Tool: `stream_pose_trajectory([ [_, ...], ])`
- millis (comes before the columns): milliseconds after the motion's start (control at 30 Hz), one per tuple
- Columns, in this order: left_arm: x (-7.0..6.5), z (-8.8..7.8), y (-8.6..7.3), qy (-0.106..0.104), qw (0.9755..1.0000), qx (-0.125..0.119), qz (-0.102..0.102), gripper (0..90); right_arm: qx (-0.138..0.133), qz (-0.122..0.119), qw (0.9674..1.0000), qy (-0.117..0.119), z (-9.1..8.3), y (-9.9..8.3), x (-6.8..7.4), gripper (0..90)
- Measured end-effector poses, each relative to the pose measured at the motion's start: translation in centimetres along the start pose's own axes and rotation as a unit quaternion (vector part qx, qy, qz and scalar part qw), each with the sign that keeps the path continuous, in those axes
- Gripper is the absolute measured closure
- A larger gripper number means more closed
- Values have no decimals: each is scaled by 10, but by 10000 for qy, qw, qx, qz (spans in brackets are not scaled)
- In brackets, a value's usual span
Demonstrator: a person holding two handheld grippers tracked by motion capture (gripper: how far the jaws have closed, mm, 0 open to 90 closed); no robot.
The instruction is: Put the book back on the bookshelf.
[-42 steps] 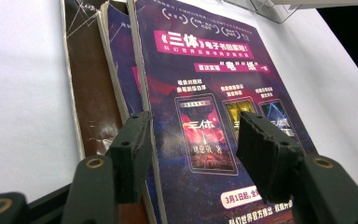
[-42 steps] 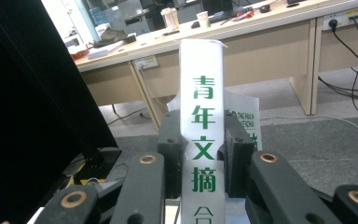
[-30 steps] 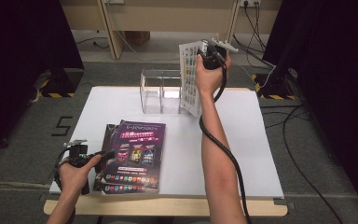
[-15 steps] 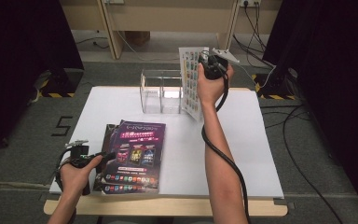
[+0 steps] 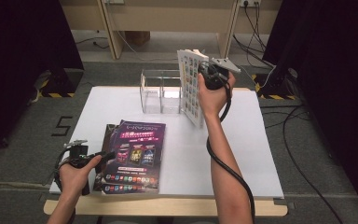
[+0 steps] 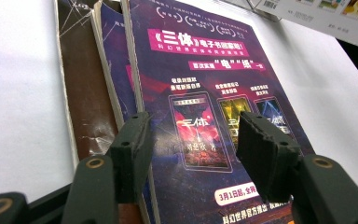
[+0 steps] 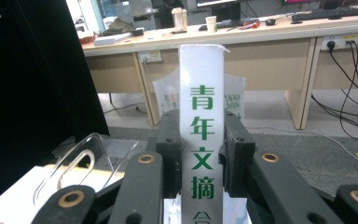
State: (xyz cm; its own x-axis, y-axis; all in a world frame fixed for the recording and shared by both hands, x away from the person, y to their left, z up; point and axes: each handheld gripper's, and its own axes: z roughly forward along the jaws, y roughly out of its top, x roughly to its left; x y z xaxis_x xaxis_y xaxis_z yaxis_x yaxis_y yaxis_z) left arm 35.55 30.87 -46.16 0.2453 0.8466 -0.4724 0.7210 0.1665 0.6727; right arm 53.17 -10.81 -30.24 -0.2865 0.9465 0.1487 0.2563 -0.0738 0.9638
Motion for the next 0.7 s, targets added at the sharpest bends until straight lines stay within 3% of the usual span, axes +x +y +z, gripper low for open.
stream_pose_trajectory([
  [133, -1, 0, 0, -1, 10000, -16, 13, 447, 94, -193, 9997, -72, -14, -6, 0, 731],
  [300, -2, 0, -1, 16, 10000, -4, 52, 446, 120, -192, 9997, -36, -32, -16, -4, 731],
  [700, -2, -3, 0, 40, 10000, -41, 56, 445, 177, -165, 9997, -9, -52, -31, -8, 729],
])
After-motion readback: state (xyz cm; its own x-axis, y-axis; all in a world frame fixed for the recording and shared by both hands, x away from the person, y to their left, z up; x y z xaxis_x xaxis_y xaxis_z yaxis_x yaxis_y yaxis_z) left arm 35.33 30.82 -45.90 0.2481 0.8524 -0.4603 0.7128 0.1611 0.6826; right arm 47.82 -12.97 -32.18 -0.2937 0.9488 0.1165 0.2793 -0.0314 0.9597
